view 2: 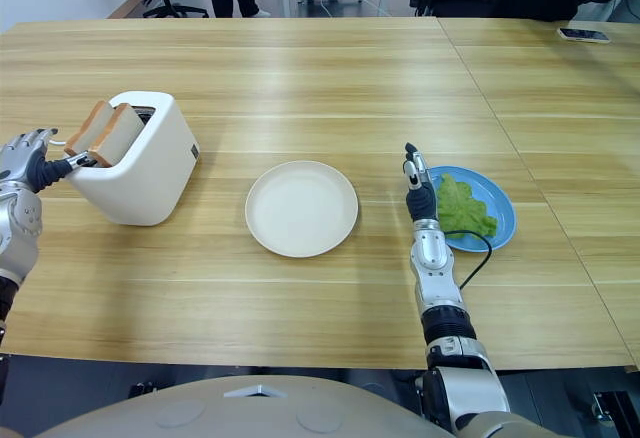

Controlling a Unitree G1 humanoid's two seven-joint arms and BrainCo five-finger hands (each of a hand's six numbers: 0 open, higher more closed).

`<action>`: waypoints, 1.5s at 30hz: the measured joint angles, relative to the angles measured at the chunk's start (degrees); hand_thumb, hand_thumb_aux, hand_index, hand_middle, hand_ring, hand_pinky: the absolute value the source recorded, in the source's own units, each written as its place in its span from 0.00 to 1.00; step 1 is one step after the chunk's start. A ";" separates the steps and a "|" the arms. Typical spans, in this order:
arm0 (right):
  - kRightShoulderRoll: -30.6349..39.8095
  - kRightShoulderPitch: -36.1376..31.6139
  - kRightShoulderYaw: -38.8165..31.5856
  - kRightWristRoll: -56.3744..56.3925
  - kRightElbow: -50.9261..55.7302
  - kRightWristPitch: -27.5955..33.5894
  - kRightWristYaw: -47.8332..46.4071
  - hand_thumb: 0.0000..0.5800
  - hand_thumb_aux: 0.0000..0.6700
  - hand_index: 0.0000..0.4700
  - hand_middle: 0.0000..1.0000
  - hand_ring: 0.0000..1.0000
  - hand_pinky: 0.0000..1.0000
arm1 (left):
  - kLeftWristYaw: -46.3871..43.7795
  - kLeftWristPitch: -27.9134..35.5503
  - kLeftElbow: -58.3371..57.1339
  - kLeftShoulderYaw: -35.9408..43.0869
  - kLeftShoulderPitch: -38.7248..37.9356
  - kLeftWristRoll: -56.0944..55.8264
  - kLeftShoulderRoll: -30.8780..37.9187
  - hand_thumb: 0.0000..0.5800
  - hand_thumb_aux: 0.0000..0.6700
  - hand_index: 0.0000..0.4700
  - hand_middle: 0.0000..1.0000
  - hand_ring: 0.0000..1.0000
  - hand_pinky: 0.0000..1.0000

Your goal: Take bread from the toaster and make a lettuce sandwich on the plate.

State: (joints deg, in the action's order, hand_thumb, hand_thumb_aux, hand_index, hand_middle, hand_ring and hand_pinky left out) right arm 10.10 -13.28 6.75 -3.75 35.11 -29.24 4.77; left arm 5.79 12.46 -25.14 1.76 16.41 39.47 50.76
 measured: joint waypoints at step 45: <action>-0.15 -0.16 -0.39 -0.17 1.64 1.18 -0.24 0.00 0.00 0.00 0.00 0.00 0.00 | -5.79 -9.00 40.49 -7.64 -4.21 -33.41 -31.84 1.00 1.00 0.98 1.00 1.00 1.00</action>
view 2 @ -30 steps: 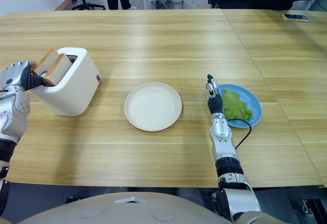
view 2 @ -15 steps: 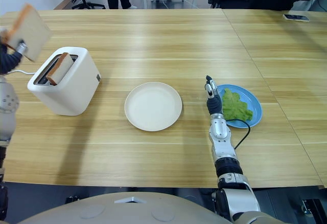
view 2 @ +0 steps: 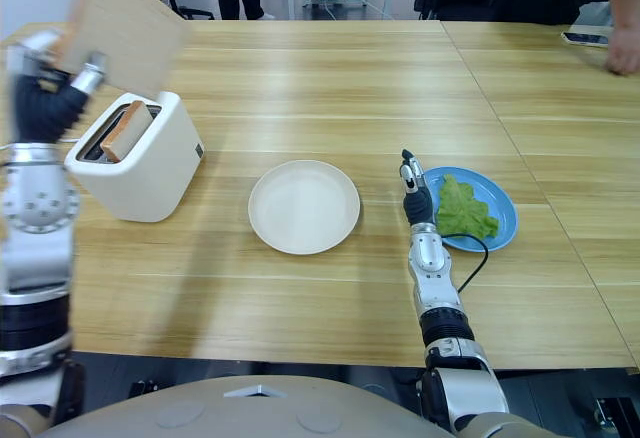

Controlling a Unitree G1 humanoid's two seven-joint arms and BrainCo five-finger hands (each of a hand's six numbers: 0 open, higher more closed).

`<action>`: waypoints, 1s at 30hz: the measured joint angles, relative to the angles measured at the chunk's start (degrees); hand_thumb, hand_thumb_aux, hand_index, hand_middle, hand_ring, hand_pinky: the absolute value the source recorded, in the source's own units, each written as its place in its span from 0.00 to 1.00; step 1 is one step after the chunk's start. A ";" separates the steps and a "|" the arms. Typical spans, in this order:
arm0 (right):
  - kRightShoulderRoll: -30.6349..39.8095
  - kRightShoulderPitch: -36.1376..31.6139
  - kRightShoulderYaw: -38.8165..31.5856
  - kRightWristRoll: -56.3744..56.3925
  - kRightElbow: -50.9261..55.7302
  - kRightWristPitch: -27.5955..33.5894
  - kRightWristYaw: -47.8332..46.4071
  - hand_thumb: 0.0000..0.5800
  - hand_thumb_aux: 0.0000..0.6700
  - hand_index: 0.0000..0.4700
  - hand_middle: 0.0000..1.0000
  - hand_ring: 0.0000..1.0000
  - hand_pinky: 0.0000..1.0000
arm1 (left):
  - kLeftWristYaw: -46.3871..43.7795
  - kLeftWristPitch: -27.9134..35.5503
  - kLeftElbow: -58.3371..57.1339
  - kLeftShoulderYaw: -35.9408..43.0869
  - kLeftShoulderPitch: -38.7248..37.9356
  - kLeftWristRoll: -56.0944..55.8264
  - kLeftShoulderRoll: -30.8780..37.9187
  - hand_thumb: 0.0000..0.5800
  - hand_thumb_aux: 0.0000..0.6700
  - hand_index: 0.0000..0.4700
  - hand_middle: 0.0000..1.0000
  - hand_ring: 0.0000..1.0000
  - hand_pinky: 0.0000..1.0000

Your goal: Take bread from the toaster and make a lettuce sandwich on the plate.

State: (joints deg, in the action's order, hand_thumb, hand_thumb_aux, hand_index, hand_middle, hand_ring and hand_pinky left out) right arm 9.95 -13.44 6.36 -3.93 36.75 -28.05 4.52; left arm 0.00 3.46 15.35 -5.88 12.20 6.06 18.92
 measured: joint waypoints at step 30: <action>0.88 1.28 0.31 0.07 -1.54 1.12 -0.30 0.00 0.00 0.00 0.00 0.00 0.00 | -3.59 0.62 -36.59 30.28 6.27 26.32 -1.92 0.00 0.00 0.00 0.00 0.00 0.00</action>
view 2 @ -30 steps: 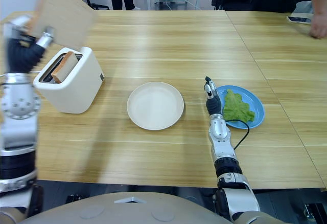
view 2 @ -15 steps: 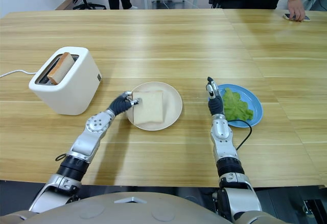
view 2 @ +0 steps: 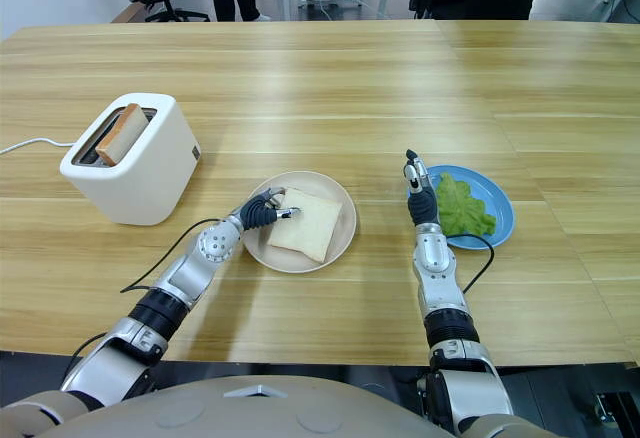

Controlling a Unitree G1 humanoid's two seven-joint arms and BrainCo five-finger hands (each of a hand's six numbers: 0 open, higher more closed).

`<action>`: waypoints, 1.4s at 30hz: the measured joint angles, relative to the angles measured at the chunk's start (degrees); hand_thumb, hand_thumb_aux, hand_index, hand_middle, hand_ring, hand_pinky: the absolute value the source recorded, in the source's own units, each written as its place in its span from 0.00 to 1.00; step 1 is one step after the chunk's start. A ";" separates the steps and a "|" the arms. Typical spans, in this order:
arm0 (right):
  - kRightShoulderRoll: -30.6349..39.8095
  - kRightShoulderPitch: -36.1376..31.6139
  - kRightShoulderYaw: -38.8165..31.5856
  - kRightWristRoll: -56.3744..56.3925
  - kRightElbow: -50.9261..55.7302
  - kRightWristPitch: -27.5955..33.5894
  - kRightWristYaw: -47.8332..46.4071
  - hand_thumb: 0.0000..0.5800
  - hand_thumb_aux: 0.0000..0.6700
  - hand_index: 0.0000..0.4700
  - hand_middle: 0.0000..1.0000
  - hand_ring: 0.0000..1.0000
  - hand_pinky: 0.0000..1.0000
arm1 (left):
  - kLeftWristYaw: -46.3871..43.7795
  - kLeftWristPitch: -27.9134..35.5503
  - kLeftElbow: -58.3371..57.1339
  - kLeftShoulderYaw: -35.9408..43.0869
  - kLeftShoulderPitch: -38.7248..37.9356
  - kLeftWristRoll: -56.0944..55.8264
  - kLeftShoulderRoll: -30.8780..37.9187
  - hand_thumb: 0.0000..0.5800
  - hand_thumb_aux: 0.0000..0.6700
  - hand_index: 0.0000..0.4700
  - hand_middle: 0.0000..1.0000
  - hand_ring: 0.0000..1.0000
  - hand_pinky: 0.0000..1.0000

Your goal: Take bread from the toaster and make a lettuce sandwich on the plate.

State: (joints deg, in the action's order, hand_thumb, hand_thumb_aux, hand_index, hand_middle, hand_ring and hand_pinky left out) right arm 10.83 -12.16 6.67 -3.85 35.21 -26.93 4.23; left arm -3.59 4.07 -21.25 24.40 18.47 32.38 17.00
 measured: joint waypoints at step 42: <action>33.28 -8.37 -25.05 -58.31 15.37 24.96 21.83 0.00 0.00 0.00 0.00 0.00 0.00 | 1.18 -6.87 5.50 -18.24 -10.01 -16.60 -6.28 0.00 0.00 0.00 0.00 0.00 0.00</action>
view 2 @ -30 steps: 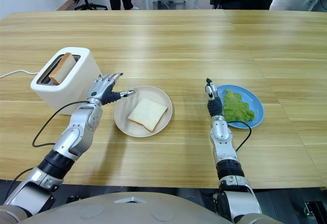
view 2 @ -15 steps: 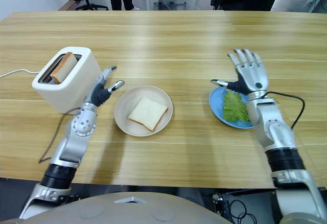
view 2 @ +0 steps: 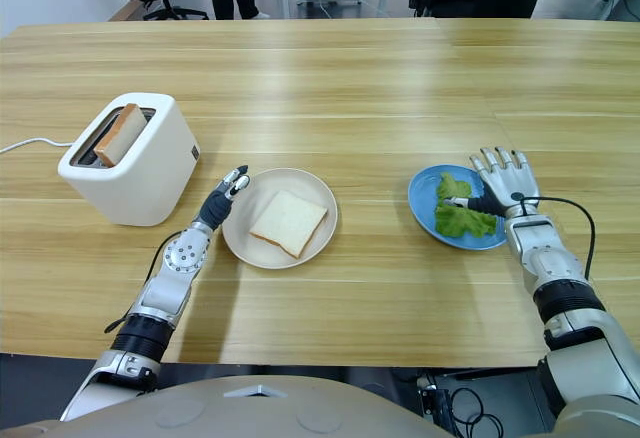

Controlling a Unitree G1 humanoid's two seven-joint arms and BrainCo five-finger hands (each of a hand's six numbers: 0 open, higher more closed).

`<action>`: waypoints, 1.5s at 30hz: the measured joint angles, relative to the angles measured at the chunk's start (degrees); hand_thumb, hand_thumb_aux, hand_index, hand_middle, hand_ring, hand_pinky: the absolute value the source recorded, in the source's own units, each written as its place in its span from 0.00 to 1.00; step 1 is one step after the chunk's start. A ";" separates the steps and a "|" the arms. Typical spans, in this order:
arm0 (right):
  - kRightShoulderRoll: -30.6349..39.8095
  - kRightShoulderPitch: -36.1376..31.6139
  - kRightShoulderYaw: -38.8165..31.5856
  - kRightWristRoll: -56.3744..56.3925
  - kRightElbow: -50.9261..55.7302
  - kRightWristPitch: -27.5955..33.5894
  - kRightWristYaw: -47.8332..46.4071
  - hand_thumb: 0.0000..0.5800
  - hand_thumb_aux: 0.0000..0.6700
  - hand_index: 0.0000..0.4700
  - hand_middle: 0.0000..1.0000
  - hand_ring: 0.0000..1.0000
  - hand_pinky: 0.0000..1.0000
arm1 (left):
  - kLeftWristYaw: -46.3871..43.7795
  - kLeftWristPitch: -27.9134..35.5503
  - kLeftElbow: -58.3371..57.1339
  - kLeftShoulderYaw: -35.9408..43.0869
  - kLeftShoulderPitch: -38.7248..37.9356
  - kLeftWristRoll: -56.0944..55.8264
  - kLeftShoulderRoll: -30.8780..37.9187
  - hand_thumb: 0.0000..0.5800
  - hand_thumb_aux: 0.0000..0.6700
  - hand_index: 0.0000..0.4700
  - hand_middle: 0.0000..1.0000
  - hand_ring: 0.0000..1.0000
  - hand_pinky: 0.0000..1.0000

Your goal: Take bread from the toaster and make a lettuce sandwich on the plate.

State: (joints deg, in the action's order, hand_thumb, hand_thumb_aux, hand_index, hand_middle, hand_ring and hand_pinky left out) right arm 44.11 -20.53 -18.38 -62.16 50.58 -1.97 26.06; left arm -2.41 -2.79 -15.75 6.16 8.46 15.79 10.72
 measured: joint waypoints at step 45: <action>2.37 3.75 -3.45 13.43 -0.93 -4.05 2.03 1.00 1.00 0.98 1.00 1.00 1.00 | 0.33 0.10 -0.07 1.38 -0.98 -0.03 -0.02 0.00 0.00 0.00 0.00 0.00 0.00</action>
State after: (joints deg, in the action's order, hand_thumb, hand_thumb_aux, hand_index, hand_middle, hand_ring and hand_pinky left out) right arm 46.48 -16.78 -21.83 -48.73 49.65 -6.03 28.08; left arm -2.08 -2.69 -15.82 7.54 7.49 15.76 10.70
